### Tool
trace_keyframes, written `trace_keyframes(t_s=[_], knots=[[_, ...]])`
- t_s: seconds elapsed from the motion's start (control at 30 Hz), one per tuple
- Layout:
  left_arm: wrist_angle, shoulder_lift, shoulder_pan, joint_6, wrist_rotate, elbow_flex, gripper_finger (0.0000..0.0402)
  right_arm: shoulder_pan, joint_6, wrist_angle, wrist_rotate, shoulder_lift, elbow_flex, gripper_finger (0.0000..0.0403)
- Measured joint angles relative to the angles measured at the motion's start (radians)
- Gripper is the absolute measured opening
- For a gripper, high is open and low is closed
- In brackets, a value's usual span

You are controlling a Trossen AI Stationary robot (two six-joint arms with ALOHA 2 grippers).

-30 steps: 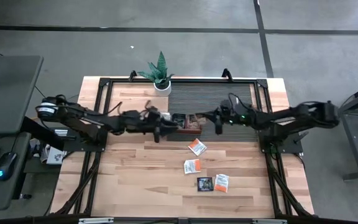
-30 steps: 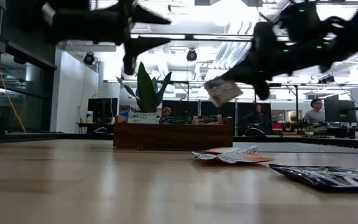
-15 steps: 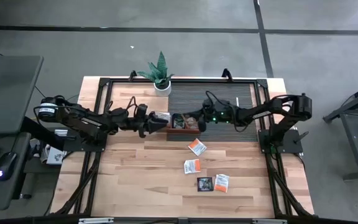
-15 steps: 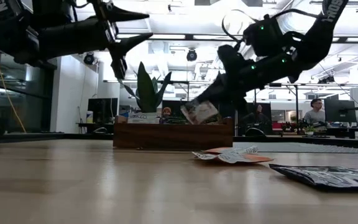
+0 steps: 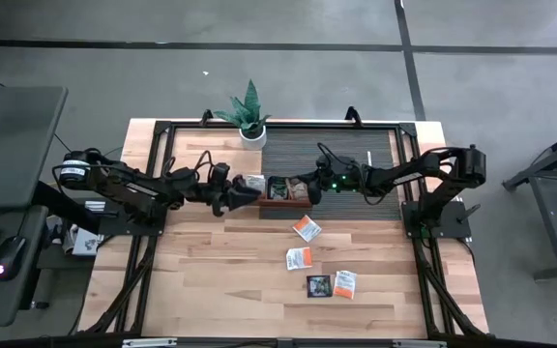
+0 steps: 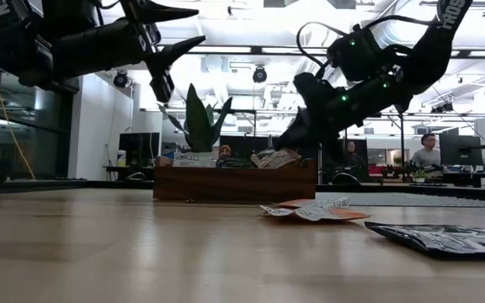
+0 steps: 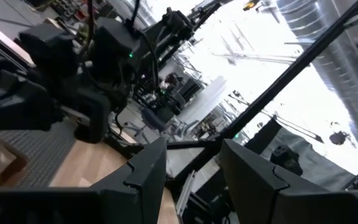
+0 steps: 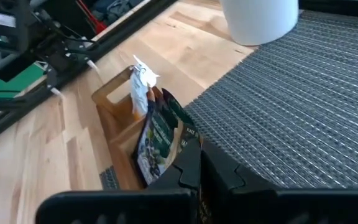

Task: Pick & Place Tea
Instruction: Put the brown tea bag into the right section of the wooden organizer

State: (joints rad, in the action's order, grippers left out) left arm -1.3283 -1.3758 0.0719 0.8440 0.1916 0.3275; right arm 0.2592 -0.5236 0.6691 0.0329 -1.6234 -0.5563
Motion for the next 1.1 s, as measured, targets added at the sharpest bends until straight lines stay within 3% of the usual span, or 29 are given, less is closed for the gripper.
trace_keyframes(t_s=[0.8,1.1], knots=[[0.021,-0.001,0.000,0.003,0.027,0.000,0.0153,0.000,0.032,-0.089,-0.013,0.000,0.000,0.0002],[0.021,-0.001,0.000,0.003,0.027,0.000,0.0153,0.003,0.080,-0.094,-0.013,0.007,0.000,0.0068]])
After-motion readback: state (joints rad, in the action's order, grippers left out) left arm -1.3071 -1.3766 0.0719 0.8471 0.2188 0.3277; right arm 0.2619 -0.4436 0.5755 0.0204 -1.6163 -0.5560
